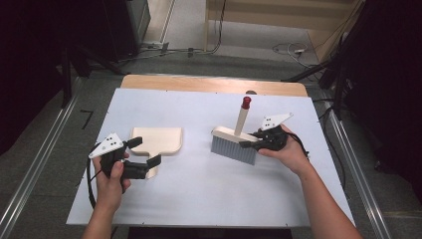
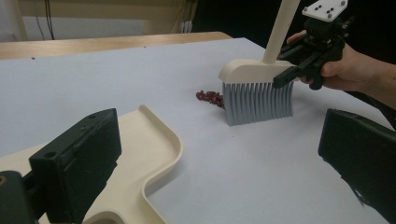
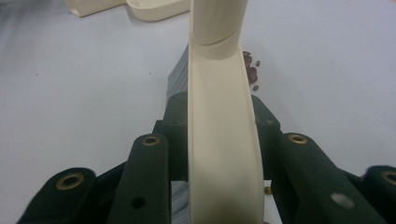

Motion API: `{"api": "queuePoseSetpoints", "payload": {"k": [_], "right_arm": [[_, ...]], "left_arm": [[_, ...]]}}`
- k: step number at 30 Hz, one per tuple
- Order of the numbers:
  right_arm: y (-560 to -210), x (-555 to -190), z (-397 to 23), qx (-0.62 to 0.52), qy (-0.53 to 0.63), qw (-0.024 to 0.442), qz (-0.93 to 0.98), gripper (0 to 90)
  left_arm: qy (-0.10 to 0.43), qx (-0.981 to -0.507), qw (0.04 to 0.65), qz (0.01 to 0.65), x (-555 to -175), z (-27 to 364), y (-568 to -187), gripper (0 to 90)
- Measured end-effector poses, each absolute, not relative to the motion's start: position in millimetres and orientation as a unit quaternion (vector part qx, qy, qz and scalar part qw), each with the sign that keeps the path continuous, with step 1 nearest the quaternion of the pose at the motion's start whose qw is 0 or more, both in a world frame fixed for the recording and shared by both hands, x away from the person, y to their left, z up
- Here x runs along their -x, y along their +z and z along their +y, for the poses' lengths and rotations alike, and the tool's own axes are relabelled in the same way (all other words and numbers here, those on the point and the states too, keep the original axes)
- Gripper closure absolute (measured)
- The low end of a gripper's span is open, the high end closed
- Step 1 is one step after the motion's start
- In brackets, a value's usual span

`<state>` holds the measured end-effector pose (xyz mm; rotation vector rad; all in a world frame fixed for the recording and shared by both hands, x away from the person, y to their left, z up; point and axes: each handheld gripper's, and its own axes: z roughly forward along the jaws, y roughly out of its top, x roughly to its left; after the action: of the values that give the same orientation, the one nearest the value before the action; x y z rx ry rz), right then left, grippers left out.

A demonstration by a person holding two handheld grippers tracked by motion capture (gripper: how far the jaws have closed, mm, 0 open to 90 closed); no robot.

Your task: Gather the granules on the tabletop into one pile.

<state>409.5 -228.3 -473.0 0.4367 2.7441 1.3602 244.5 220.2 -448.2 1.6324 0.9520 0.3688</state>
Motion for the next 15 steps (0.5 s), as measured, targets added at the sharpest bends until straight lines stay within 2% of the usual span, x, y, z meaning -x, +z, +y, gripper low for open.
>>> {"api": "queuePoseSetpoints", "payload": {"k": [15], "right_arm": [[-468.1, -418.1, -223.4, -0.149, 0.433, 0.039, 0.888, 65.7]], "left_arm": [[0.157, -0.695, 0.572, 0.407, -244.5, 221.0, -448.3, 0.0]]}}
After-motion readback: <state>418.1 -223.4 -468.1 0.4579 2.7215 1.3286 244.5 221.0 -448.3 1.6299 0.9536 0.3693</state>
